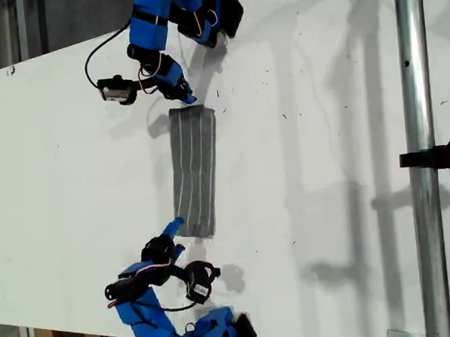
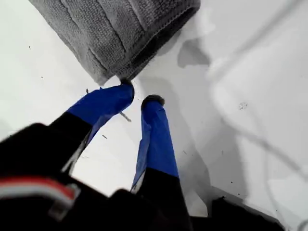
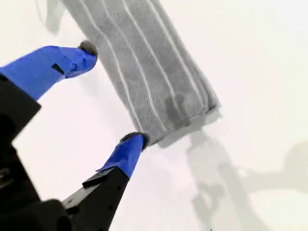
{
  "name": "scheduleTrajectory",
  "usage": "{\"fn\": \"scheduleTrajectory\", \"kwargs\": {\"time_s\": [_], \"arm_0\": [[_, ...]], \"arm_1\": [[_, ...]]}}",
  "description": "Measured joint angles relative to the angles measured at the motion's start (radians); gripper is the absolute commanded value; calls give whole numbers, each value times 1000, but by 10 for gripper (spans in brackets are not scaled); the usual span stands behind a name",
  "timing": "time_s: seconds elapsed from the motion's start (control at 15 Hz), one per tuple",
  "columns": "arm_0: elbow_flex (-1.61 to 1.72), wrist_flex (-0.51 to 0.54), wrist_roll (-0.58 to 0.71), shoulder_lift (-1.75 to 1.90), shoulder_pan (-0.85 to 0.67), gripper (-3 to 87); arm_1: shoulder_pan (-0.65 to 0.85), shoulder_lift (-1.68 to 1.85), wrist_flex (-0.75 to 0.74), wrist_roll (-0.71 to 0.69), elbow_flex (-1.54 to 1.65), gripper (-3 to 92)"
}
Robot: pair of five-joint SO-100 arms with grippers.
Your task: Grasp corners of a towel and fold twice.
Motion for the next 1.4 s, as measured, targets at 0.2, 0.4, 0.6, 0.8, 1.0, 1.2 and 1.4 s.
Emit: {"fn": "scheduleTrajectory", "kwargs": {"time_s": [0.2, 0.4, 0.6, 0.8, 1.0, 1.2, 1.4], "arm_0": [[318, -38, -87, 341, 21, 97], [678, -189, -255, 509, 206, 43], [1060, -502, -407, 580, 433, 16], [1247, -666, -477, 577, 505, 6], [1327, -825, -529, 514, 541, -1], [1447, -1022, -595, 548, 565, -16], [1479, -1063, -594, 574, 565, -7]], "arm_1": [[-5, 141, 64, 92, 40, 346], [-55, 273, 101, 196, 107, 427], [-106, 451, 152, 293, 161, 446], [-121, 528, 181, 373, 189, 475], [-66, 443, 179, 417, 192, 478], [44, 270, 78, 387, 192, 481], [58, 55, -74, 371, 169, 481]]}}
